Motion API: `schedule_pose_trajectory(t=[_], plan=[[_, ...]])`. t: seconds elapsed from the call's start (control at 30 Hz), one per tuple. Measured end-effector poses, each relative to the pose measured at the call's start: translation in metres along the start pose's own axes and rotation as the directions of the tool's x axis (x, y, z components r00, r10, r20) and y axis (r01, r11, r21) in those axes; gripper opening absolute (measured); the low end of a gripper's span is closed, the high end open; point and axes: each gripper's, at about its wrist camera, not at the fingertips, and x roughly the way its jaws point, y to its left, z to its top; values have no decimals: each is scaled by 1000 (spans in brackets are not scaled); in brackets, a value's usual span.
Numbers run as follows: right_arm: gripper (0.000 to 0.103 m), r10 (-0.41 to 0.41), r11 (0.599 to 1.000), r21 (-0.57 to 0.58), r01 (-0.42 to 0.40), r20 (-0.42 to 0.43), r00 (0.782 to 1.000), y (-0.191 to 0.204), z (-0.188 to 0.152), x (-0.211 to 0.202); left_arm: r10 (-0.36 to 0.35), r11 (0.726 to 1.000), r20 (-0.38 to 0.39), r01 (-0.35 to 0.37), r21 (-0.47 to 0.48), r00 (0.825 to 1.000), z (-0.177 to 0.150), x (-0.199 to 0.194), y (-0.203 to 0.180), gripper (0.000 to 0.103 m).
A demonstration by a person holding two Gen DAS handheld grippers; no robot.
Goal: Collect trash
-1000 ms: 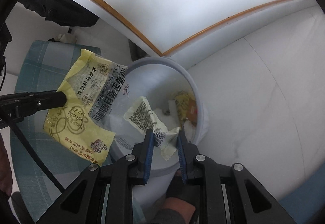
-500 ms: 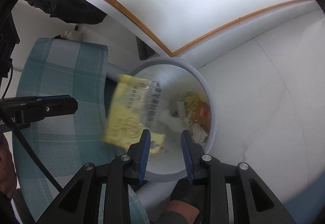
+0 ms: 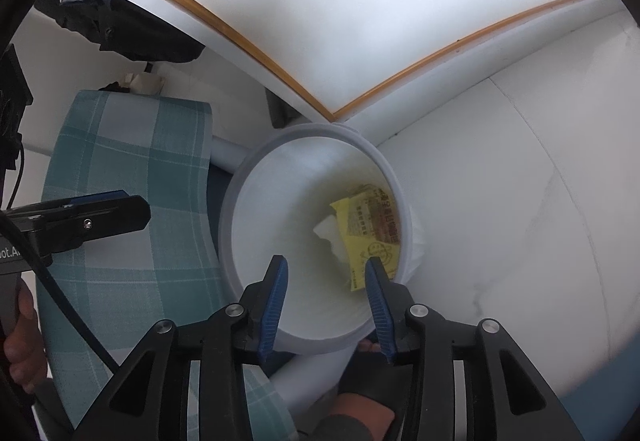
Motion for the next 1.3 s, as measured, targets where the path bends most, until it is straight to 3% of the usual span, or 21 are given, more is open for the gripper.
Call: schedule_pose_trajectory(t=[0.33, 0.43, 0.73, 0.8, 1.3], plan=[[49, 28, 1000, -10, -27, 64, 998, 9, 11, -46, 17, 1000, 130, -16, -6, 991, -4, -43, -3, 62], [55, 39, 999, -17, -38, 95, 995, 16, 14, -66, 19, 999, 165, -15, -30, 986, -8, -57, -2, 73], [69, 53, 997, -58, -47, 124, 991, 41, 11, -115, 44, 999, 255, -34, -42, 966, -25, -93, -2, 81], [77, 55, 998, -46, -50, 133, 990, 43, 10, -123, 55, 998, 263, -46, -41, 963, -29, -99, -3, 81], [84, 14, 999, -39, -9, 134, 991, 56, -2, -145, 32, 996, 254, -8, -94, 967, -44, -107, 4, 81]])
